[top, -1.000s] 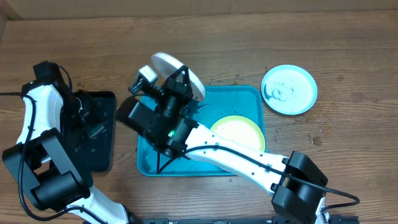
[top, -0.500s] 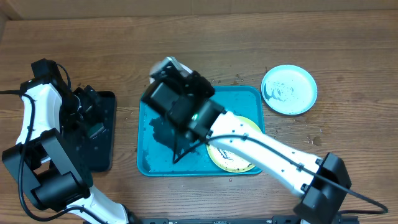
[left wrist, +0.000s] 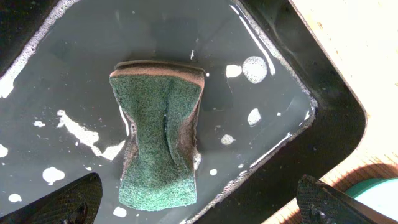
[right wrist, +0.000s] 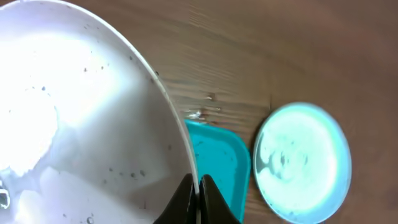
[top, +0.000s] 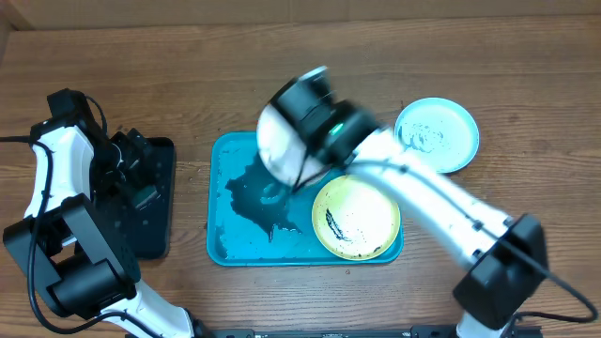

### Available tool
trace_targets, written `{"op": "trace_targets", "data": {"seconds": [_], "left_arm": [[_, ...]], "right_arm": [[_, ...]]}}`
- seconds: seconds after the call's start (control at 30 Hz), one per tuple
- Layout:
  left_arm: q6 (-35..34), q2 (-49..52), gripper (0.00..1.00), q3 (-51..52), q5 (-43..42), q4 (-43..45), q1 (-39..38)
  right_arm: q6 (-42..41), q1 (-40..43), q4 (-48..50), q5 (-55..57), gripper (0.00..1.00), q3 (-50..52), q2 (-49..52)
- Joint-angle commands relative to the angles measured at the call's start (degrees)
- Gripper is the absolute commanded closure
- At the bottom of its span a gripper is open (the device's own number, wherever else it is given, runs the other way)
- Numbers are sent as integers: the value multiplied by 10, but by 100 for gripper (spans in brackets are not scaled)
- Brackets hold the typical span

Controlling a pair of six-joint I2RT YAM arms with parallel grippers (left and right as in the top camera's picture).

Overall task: Clean dirty plates on tray and stack at the side
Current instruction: 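Lift the white plate with the right gripper and stack it on light blue plate, then move the right gripper to the yellow plate rim and grasp it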

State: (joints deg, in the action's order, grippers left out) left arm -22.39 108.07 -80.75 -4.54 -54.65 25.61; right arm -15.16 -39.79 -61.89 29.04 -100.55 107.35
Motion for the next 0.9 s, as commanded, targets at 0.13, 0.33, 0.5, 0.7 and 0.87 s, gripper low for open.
{"op": "trace_targets", "data": {"seconds": [0.13,0.33,0.5,0.7,0.87], "left_arm": [[-1,-6,0,-11,-4,-1,3],[-2,-6,0,-11,-4,-1,2],[-2,-6,0,-11,-4,1,2],[-2,-6,0,-11,-4,1,2],[-2,-6,0,-11,-4,1,2]], "right_arm": [[-59,294,-6,-274,96,3,-44],[-61,446,12,-294,96,72,-44],[-61,520,74,-312,96,150,-44],[-61,534,113,-352,96,196,-44],[-61,524,114,-352,69,217,-44]]}}
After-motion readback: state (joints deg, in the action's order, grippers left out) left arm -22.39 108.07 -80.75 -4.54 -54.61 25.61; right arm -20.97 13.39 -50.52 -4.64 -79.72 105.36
